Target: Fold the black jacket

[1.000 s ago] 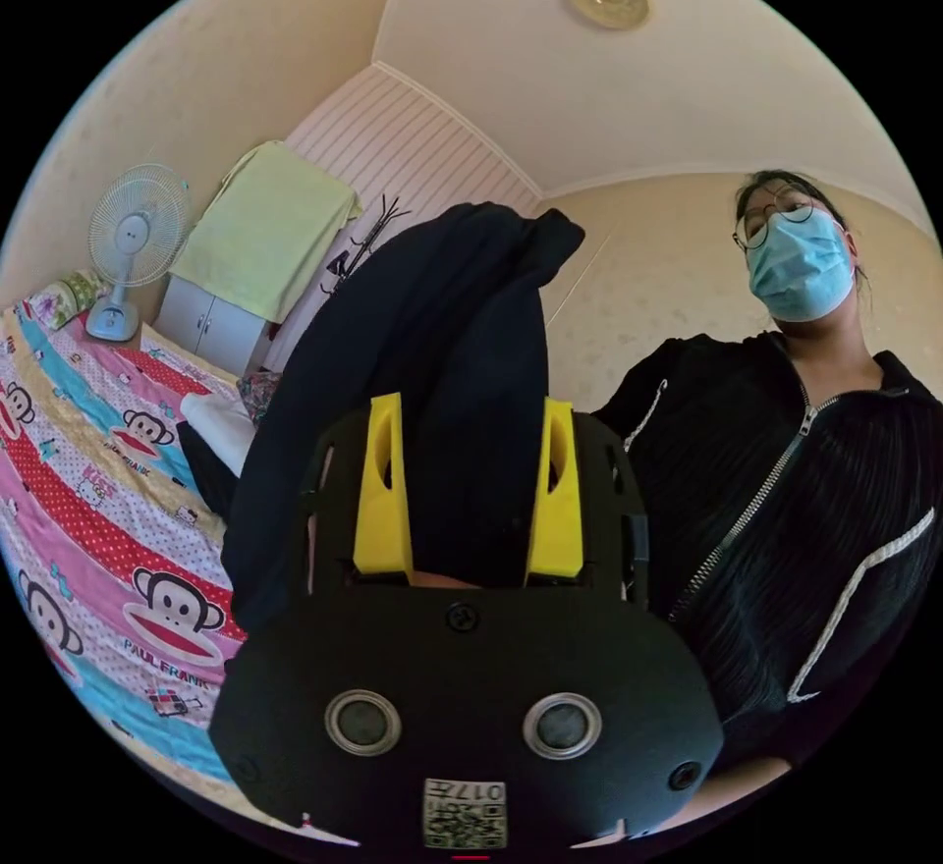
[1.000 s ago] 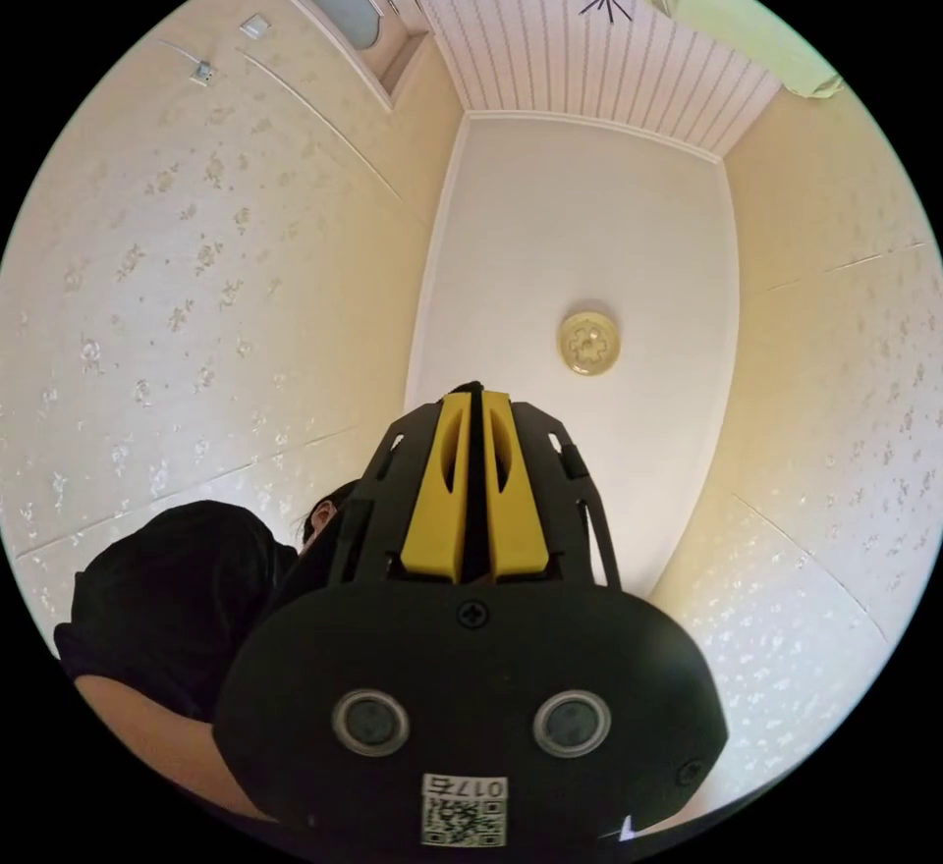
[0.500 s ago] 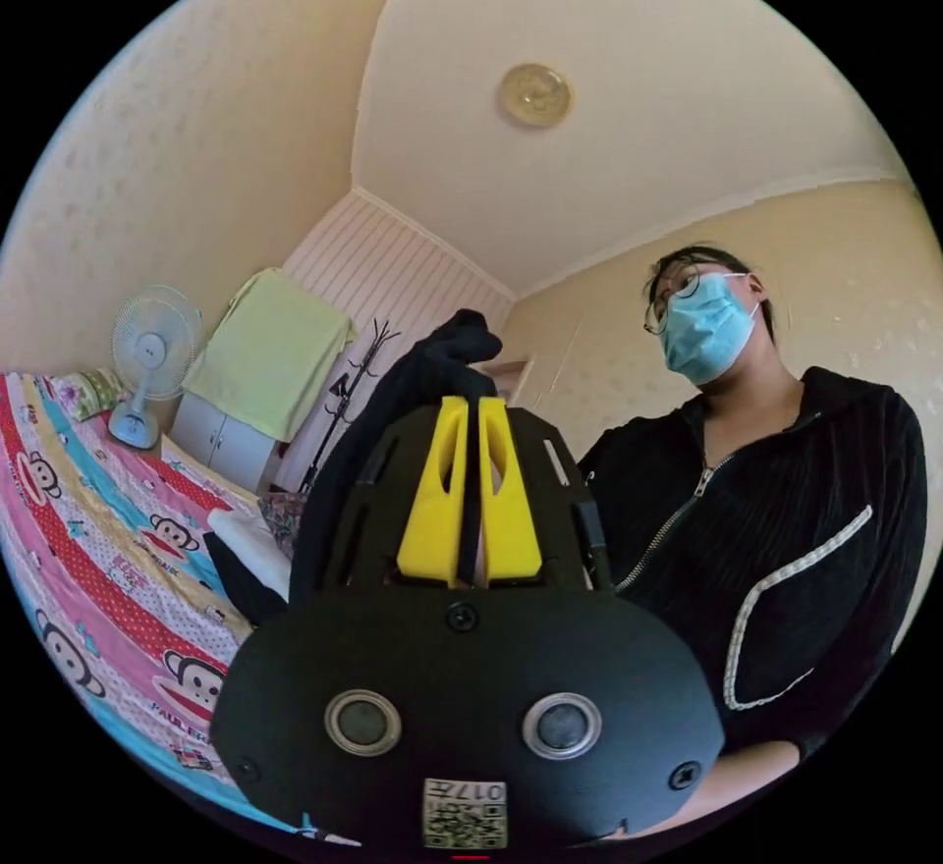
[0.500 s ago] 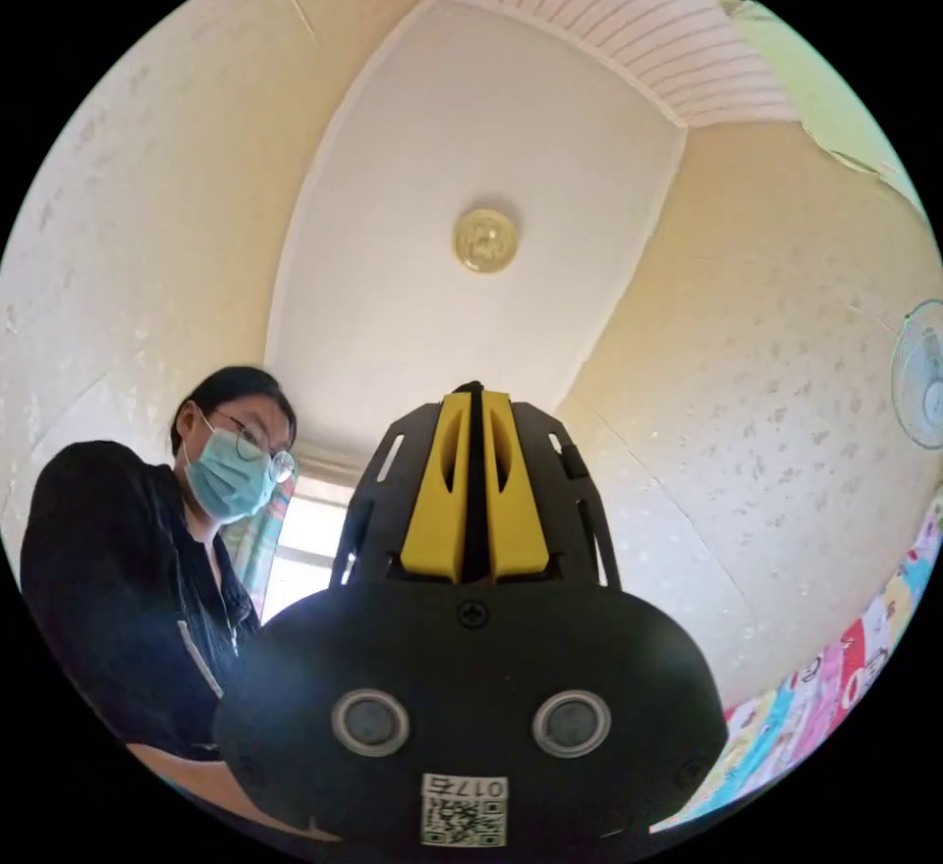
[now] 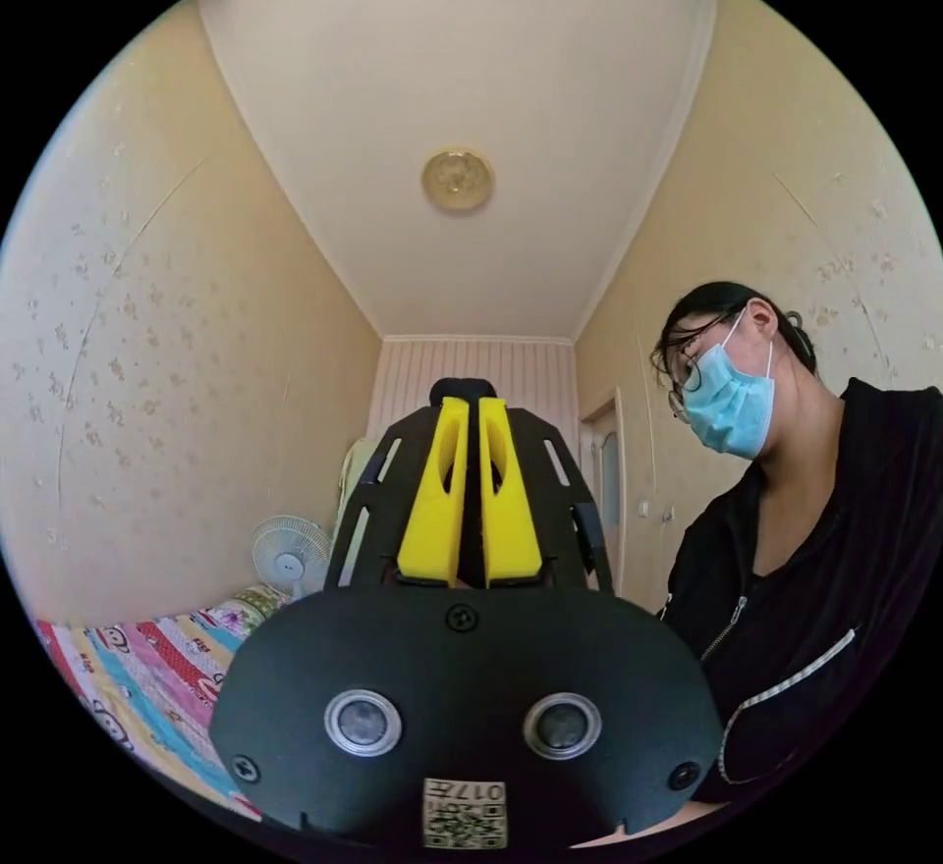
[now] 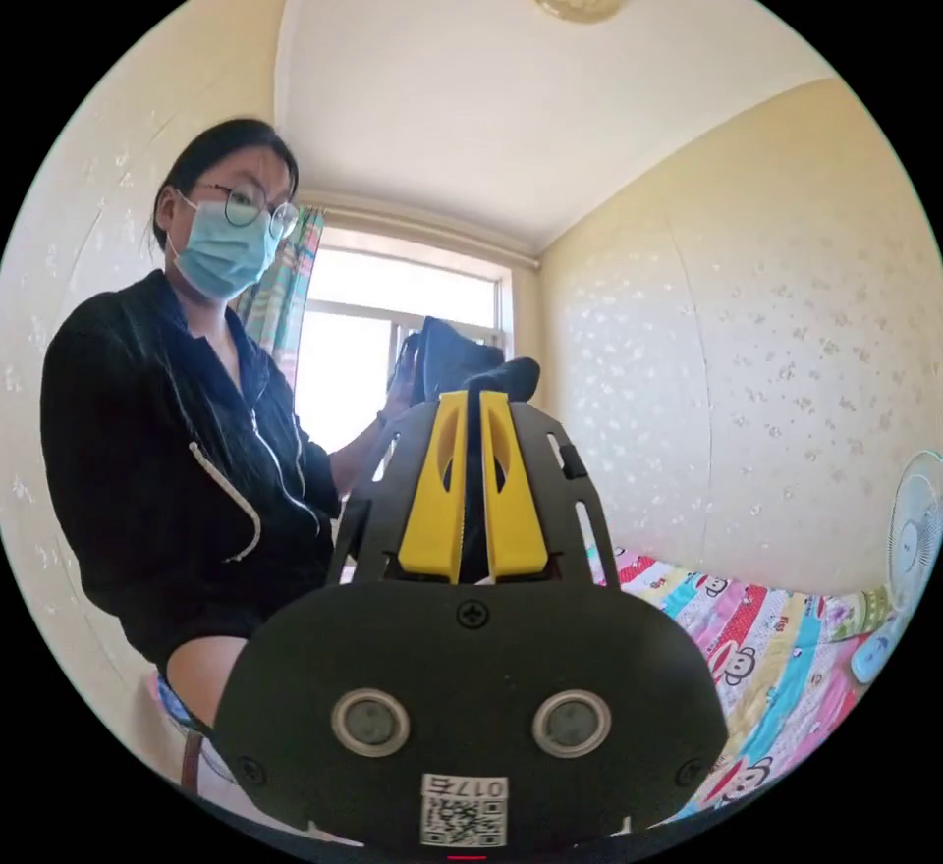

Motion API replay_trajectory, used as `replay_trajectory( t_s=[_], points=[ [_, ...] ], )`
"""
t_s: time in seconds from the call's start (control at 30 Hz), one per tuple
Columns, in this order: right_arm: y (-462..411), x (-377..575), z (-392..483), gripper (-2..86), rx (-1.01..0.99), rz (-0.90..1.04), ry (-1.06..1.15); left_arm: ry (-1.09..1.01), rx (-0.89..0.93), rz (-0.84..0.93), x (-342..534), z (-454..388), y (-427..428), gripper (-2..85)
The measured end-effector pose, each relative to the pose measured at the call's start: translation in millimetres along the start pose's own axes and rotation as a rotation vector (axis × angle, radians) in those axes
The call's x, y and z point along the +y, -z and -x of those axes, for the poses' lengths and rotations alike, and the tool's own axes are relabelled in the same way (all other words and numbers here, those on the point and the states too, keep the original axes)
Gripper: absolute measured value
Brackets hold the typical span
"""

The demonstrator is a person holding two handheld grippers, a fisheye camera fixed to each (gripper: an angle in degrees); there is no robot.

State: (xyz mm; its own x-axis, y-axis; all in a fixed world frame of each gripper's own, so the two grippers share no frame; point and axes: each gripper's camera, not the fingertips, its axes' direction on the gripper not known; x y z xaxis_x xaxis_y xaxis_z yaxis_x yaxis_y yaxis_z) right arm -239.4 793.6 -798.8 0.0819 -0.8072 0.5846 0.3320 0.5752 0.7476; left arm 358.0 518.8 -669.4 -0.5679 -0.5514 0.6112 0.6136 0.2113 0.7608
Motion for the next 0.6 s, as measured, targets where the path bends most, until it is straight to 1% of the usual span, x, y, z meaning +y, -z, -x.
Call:
replay_trajectory(
  t_s=[0.1,0.17,0.27,0.33,0.4,0.47,0.53,0.6],
  points=[
    [-35.8,1.8,-5.1,3.1,-0.096,0.144,-0.007,-0.075,-0.032,0.02,-26.2,-20.3,-1.3,-0.4],
    [-52.8,4.3,-9.5,3.5,-0.13,0.159,-0.012,-0.112,-0.04,0.02,-39.1,-32.4,-0.1,-0.3],
    [-80.0,10.4,-20.1,4.9,-0.179,0.135,-0.048,-0.156,-0.047,0.016,-59.0,-50.0,3.7,-0.2],
    [-94.1,14.1,-18.5,6.7,-0.226,0.103,0.008,-0.172,-0.071,0.014,-76.3,-60.5,7.8,-0.2],
    [-105.8,19.8,-17.7,9.1,-0.251,-0.016,0.034,-0.19,-0.065,0.01,-89.9,-67.7,13.1,-0.2],
    [-116.4,19.2,-23.4,10.7,-0.313,-0.033,-0.011,-0.223,-0.073,-0.006,-101.6,-77.3,21.2,-0.1],
    [-132.7,16.1,-27.4,12.6,-0.386,0.033,-0.057,-0.267,-0.109,-0.029,-111.5,-90.1,31.2,-0.1],
    [-157.0,11.2,-20.7,16.1,-0.453,0.167,-0.05,-0.281,-0.131,-0.055,-114.1,-97.5,38.4,-0.1]
  ],
)
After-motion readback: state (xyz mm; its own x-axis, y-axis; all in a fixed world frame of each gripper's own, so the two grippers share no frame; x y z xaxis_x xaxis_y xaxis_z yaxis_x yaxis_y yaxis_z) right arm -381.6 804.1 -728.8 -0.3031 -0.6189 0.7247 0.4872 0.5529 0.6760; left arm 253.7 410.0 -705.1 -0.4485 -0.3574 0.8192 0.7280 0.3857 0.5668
